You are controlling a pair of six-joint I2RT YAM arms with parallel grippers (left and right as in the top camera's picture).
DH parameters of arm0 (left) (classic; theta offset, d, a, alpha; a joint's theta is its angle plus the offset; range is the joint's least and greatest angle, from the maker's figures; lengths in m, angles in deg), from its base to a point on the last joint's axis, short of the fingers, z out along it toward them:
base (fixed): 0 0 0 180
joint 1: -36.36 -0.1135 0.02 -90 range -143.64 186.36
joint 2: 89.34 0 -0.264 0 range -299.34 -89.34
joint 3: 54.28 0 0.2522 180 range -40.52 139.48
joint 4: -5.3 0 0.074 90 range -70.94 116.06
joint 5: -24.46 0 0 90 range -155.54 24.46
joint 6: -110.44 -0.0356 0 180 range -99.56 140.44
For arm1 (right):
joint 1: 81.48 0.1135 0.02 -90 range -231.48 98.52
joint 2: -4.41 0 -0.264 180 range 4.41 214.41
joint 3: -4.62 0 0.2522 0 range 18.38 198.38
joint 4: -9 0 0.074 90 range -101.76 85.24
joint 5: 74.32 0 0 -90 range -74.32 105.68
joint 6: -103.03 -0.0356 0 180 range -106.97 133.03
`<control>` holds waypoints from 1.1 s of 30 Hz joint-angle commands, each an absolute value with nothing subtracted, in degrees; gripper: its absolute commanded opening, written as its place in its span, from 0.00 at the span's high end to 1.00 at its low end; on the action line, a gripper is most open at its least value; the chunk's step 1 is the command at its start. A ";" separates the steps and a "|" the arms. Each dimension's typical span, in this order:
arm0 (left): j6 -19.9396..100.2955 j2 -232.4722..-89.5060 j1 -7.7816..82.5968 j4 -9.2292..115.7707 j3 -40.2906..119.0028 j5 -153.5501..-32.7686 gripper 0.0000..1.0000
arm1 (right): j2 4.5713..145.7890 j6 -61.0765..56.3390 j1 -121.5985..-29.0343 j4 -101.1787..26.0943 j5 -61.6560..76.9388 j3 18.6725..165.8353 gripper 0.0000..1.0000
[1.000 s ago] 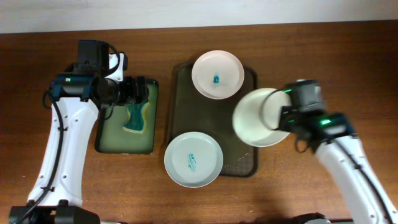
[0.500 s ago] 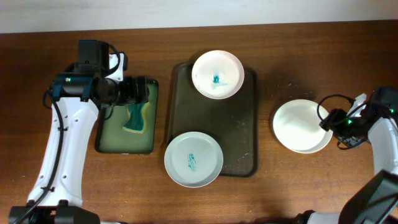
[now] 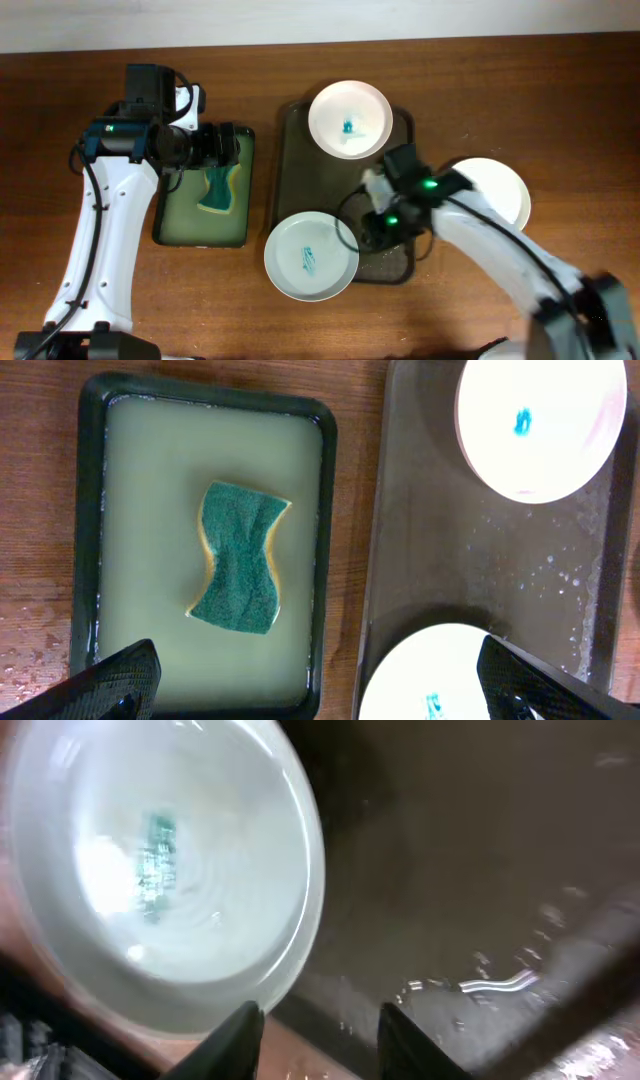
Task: Clean dirty plates on tray and stack at the side
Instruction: 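Set the plate down on the table right of the tray, then grasp the front-left white plate rim with the right gripper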
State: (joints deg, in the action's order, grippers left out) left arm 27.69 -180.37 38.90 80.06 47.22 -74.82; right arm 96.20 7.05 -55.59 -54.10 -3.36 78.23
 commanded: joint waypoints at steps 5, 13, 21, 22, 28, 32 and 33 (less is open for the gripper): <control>26.77 -180.32 38.82 79.97 47.42 -75.65 0.00 | 105.83 6.59 -54.48 -48.22 -4.00 77.80 0.74; 26.79 -180.32 38.82 80.62 47.42 -76.31 0.01 | 105.94 6.61 -54.54 -48.04 -4.35 77.77 0.90; 26.79 -180.34 38.82 82.77 47.42 -76.31 0.00 | 104.61 -4.95 -60.09 -45.53 4.37 78.84 0.96; 26.79 -180.34 38.82 82.77 47.42 -76.29 0.01 | 103.61 -6.43 -61.40 -45.33 5.69 78.95 0.96; 26.77 -180.71 38.82 81.89 46.96 -76.18 0.00 | 100.87 -11.70 -65.62 -45.09 6.89 79.09 0.76; 26.83 -182.29 38.82 79.93 42.81 -73.38 0.00 | 98.05 -12.75 -65.34 -45.03 6.52 79.19 0.74; 27.51 -183.25 38.82 78.72 41.08 -71.35 0.05 | 95.12 -11.57 -65.38 -44.88 6.73 79.22 0.70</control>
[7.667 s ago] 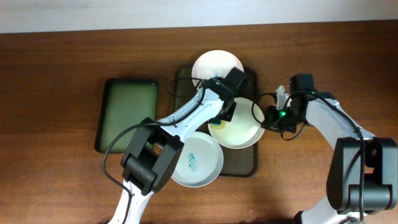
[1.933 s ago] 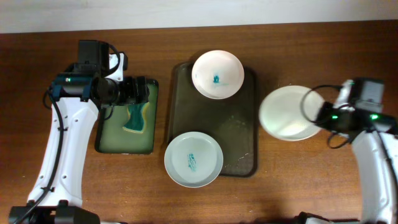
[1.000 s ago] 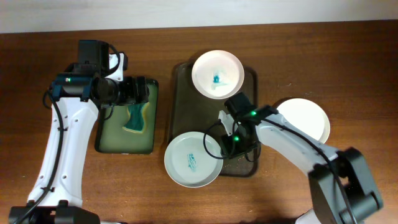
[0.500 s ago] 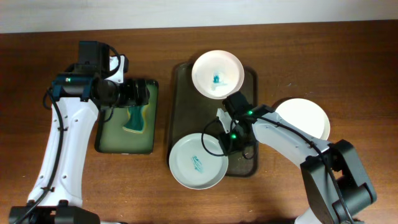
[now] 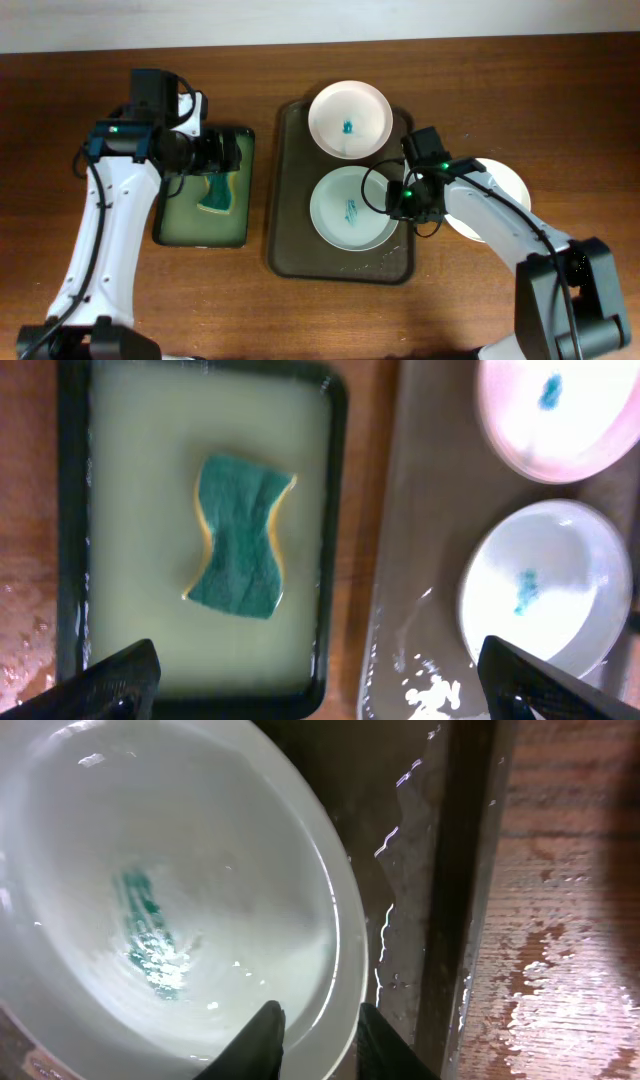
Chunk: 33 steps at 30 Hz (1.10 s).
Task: Clean dirty plates on tray and stack at the side
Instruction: 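Grasp the front-left white plate rim with the right gripper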
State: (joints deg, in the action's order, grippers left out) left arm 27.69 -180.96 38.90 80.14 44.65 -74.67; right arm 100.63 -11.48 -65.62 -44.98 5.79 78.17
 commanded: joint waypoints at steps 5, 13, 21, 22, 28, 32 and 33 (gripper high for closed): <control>33.63 -190.97 38.82 69.74 32.69 -64.22 0.33 | 83.89 -3.35 -65.38 -46.93 7.63 79.37 0.60; 32.32 -206.75 38.82 62.02 31.73 -65.64 1.00 | 82.88 -1.98 -65.38 -53.88 12.48 79.35 0.60; 32.32 -204.30 38.82 75.20 45.08 -65.75 0.92 | 82.88 -1.98 -65.38 -54.30 12.57 79.35 0.59; 32.30 -204.12 38.82 77.24 47.42 -65.75 0.86 | 82.88 -1.98 -65.38 -54.32 12.57 79.35 0.59; 30.64 -204.08 38.82 74.53 43.90 -65.79 0.58 | 82.88 -1.98 -65.38 -54.38 13.23 79.35 0.59; 30.66 -204.10 39.36 65.57 34.59 -66.21 0.84 | 82.88 -2.00 -65.38 -54.25 13.25 79.35 0.54; 30.66 -204.10 39.58 63.40 32.67 -66.19 0.89 | 82.88 -2.00 -65.38 -54.27 13.25 79.35 0.54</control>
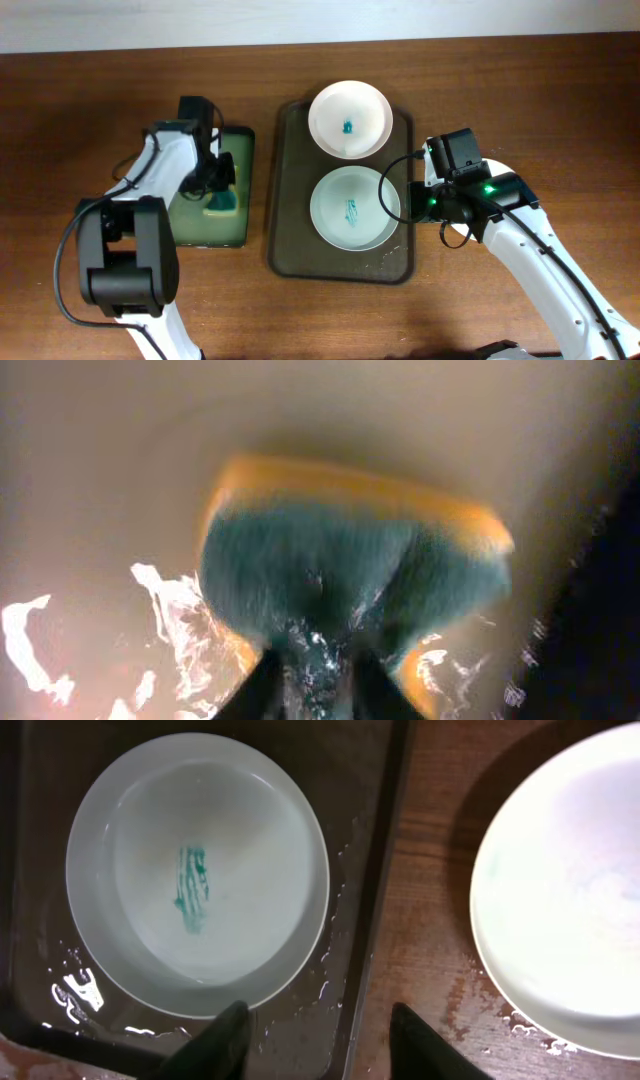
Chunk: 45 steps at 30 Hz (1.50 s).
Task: Clean dirty plates on tray and stack at the side
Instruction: 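Grasp the front-left white plate rim with the right gripper, then pick up the sponge from the basin with the left gripper, then scrub the plate held by the right gripper with the sponge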
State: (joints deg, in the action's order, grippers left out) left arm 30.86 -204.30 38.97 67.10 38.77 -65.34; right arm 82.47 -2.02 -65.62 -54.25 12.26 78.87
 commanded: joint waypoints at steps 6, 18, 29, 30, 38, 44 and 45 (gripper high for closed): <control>30.64 -203.45 40.11 63.73 31.90 -66.23 1.00 | 84.96 -2.00 -65.38 -53.99 14.97 79.24 0.59; 27.23 -199.58 47.73 87.49 62.15 -68.61 1.00 | 96.41 -2.37 -65.49 -48.39 11.81 79.24 0.79; 37.78 -206.86 63.58 78.00 58.77 -81.23 1.00 | 109.64 -2.22 -65.49 -39.78 7.74 79.24 0.79; 37.81 -207.86 64.87 78.00 58.77 -81.23 1.00 | 109.64 -2.22 -65.49 -39.63 7.76 79.24 0.83; 46.33 -217.15 67.62 77.56 58.77 -81.38 1.00 | 109.64 -10.22 -66.63 -39.17 11.48 79.24 0.96; 46.13 -224.36 73.61 70.42 58.77 -86.78 1.00 | 109.64 -10.46 -66.93 -39.17 11.15 79.24 0.96; 44.45 -224.39 74.66 69.89 58.77 -86.54 1.00 | 109.64 -10.46 -66.93 -39.17 11.15 79.24 0.96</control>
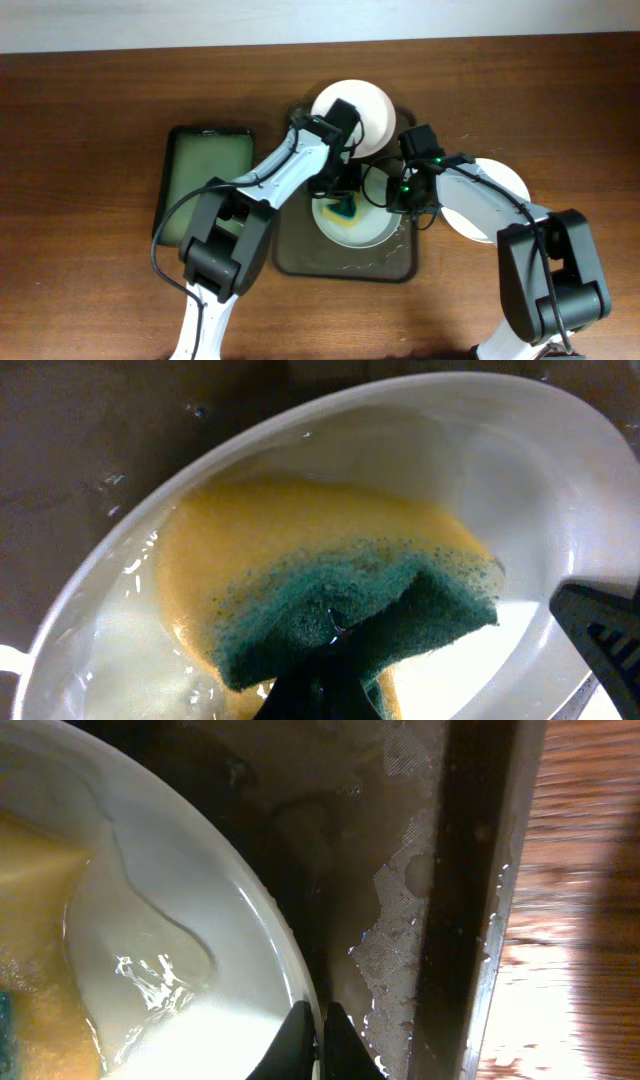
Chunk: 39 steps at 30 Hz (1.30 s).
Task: Clean dirty plates on tray and stack at the side
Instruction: 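Scrub the plate held by the right gripper with the sponge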
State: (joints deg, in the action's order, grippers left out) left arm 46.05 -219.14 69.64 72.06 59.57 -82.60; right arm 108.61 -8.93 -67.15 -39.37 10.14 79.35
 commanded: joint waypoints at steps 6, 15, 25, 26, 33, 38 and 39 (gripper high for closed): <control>39.36 -224.32 78.07 68.32 59.14 -89.27 1.00 | 109.64 -10.43 -66.89 -38.76 9.69 79.24 0.96; 24.80 -223.99 78.38 69.24 60.21 -98.36 1.00 | 109.64 -10.43 -66.89 -38.49 9.69 79.24 0.96; 41.83 -223.84 74.60 76.89 60.51 -70.78 1.00 | 109.64 -10.43 -66.89 -38.56 9.69 79.24 0.96; 43.10 -223.75 73.22 78.15 61.23 -67.91 1.00 | 109.64 -10.43 -66.89 -38.56 9.69 79.24 0.96; 43.18 -223.45 68.94 83.93 64.91 -52.13 1.00 | 109.64 -10.46 -67.00 -39.21 9.73 79.24 0.96; 44.36 -223.45 69.09 82.88 64.91 -55.92 1.00 | 109.64 -10.46 -67.00 -39.15 9.73 79.24 0.96; 43.40 -223.47 69.29 81.89 64.89 -62.73 1.00 | 109.64 -10.46 -67.00 -39.13 9.71 79.24 0.96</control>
State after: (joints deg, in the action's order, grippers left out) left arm 42.90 -220.74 71.36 83.09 65.34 -59.74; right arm 108.72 -9.97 -66.65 -38.51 7.15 79.33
